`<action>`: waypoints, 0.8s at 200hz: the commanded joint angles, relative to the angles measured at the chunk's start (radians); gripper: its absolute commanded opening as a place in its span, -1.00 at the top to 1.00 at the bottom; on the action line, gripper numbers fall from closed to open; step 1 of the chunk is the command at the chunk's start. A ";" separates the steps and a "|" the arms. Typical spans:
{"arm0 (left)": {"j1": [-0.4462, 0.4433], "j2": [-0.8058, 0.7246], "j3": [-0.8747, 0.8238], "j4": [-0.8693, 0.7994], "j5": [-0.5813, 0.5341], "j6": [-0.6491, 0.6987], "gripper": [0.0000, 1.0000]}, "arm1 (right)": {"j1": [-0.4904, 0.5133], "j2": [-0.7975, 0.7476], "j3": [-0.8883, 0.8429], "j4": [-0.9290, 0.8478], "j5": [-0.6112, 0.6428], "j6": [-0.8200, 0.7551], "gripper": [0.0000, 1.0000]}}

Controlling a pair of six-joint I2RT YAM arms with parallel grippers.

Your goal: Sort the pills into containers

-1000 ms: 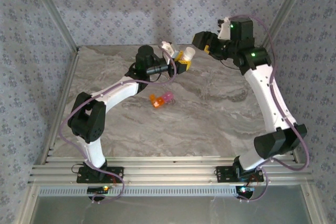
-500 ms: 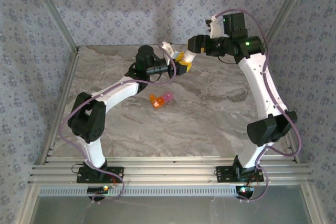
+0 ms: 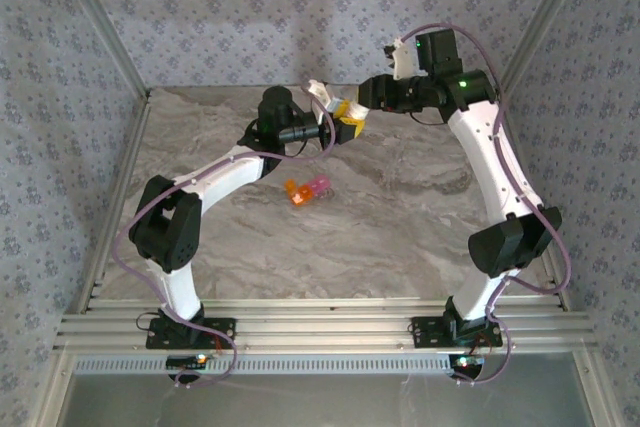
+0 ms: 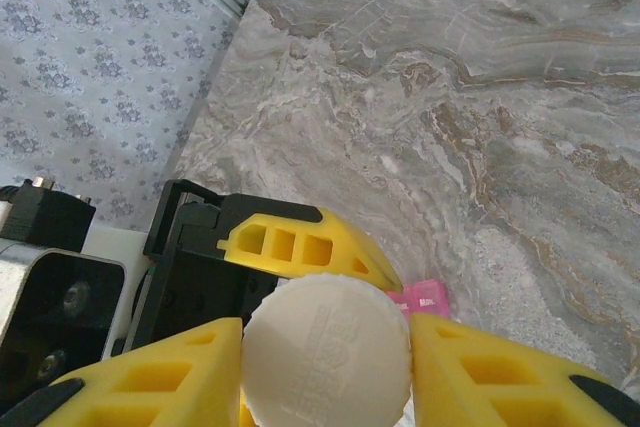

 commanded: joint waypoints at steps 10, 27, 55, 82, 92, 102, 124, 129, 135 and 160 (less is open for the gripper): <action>-0.003 -0.040 0.015 0.061 0.012 -0.002 1.00 | 0.039 -0.028 -0.085 -0.009 0.055 0.076 0.19; -0.002 -0.040 0.016 0.062 -0.003 0.002 1.00 | 0.066 -0.045 -0.127 -0.004 0.154 0.170 0.23; -0.003 -0.040 0.015 0.064 -0.029 0.013 1.00 | 0.121 -0.088 -0.217 0.031 0.307 0.405 0.24; -0.004 -0.040 0.011 0.064 -0.040 0.017 1.00 | 0.168 -0.101 -0.240 0.079 0.357 0.526 0.23; -0.004 -0.040 0.010 0.064 -0.044 0.018 1.00 | 0.170 -0.102 -0.232 0.081 0.346 0.549 0.22; -0.004 -0.039 0.007 0.063 -0.047 0.019 1.00 | 0.157 -0.102 -0.214 0.080 0.331 0.543 0.20; -0.005 -0.040 0.003 0.064 -0.050 0.021 1.00 | 0.100 -0.109 -0.162 0.063 0.290 0.504 0.06; -0.004 -0.041 0.003 0.064 -0.049 0.022 1.00 | 0.085 -0.115 -0.154 0.064 0.278 0.497 0.00; -0.004 -0.041 0.001 0.064 -0.049 0.021 1.00 | 0.068 -0.125 -0.147 0.068 0.264 0.485 -0.07; -0.004 -0.043 0.001 0.065 -0.047 0.021 1.00 | 0.010 -0.175 -0.149 0.102 0.198 0.437 -0.27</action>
